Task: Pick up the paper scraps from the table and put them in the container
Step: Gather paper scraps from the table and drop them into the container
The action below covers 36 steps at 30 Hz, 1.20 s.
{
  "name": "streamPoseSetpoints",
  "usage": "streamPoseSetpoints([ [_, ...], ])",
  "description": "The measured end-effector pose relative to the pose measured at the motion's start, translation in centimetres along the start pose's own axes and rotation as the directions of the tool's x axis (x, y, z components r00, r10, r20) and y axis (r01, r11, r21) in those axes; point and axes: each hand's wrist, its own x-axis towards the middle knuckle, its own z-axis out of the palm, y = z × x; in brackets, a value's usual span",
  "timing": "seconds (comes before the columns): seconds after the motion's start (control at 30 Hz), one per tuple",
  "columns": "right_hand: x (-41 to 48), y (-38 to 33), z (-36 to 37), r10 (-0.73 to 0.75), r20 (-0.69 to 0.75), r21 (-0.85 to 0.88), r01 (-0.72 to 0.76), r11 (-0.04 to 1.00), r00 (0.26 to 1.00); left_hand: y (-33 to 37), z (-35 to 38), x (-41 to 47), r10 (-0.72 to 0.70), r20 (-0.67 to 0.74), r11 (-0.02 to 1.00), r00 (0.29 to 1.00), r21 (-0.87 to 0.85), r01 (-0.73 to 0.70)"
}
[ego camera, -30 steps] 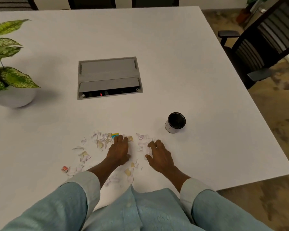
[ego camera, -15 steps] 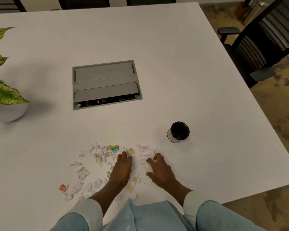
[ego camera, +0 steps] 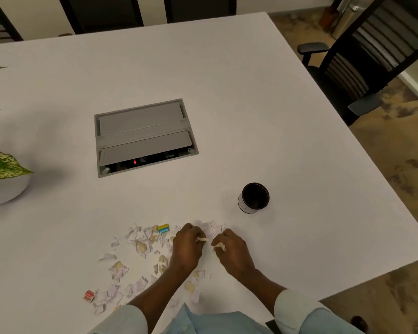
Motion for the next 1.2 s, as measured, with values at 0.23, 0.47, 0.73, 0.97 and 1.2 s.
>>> streamPoseSetpoints([
  [0.23, 1.2, -0.3, -7.0, 0.221, -0.297, 0.287, -0.134, 0.948, 0.929, 7.6, -0.3, 4.3, 0.162, -0.034, 0.981, 0.986, -0.104, -0.164],
  [0.47, 4.8, 1.5, -13.3, 0.326, -0.392, 0.237, -0.248, 0.939, 0.86, 13.8, 1.1, 9.5, 0.227, 0.048, 0.974, 0.973, -0.028, -0.226],
  [0.73, 6.6, 2.3, -14.4, 0.352, -0.382, 0.219, -0.286, 0.933, 0.854, 16.2, 2.6, 11.5, 0.284, 0.255, 0.94, 0.924, 0.116, -0.321],
  [0.97, 6.5, 2.2, -14.5, 0.333, -0.399, 0.206, -0.271, 0.94, 0.854, 16.0, 2.2, 11.2, 0.377, 0.25, 0.908, 0.892, 0.09, -0.409],
  [1.2, 4.4, 0.8, -11.6, 0.085, -0.394, 0.115, -0.042, 0.992, 0.915, 10.7, 0.3, 9.7, 0.28, 0.18, 0.936, 0.943, 0.167, -0.31],
])
